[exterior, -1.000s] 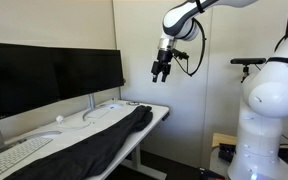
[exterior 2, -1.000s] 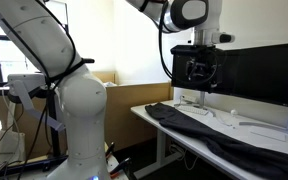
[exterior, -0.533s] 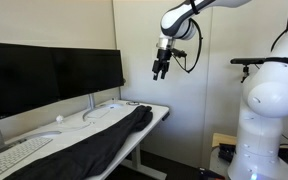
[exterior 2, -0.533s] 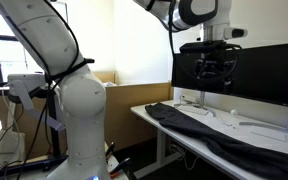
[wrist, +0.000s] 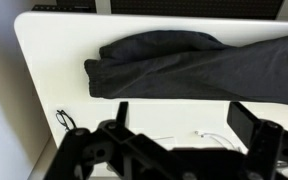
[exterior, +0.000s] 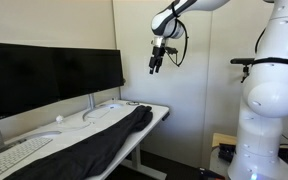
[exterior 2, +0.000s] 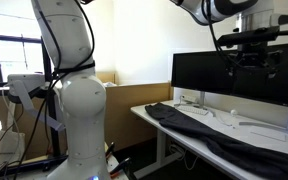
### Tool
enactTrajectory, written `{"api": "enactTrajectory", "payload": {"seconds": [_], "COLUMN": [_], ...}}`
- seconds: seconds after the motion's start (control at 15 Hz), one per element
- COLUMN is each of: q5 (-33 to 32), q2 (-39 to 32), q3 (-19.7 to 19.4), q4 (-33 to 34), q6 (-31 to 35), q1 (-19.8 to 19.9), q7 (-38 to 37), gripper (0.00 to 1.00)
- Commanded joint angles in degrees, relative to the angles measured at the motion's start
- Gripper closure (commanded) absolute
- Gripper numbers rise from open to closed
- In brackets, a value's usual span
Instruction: Fold the trousers in half from right to left.
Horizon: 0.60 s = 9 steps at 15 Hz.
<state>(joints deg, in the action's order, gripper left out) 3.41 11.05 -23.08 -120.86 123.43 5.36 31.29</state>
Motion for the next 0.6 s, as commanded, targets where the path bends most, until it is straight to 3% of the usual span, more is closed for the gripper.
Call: {"api": "enactTrajectory", "payload": {"seconds": [0.0,0.53], "q5": [4.75,6.57], "q2": [-10.07,-25.90], "q3": [1.21,6.46], "q4": [9.33,24.16], "q6": [-0.56,-2.43], "q1": [1.59,9.77], "q7": [4.14,2.21], "gripper": [0.00,0.00]}}
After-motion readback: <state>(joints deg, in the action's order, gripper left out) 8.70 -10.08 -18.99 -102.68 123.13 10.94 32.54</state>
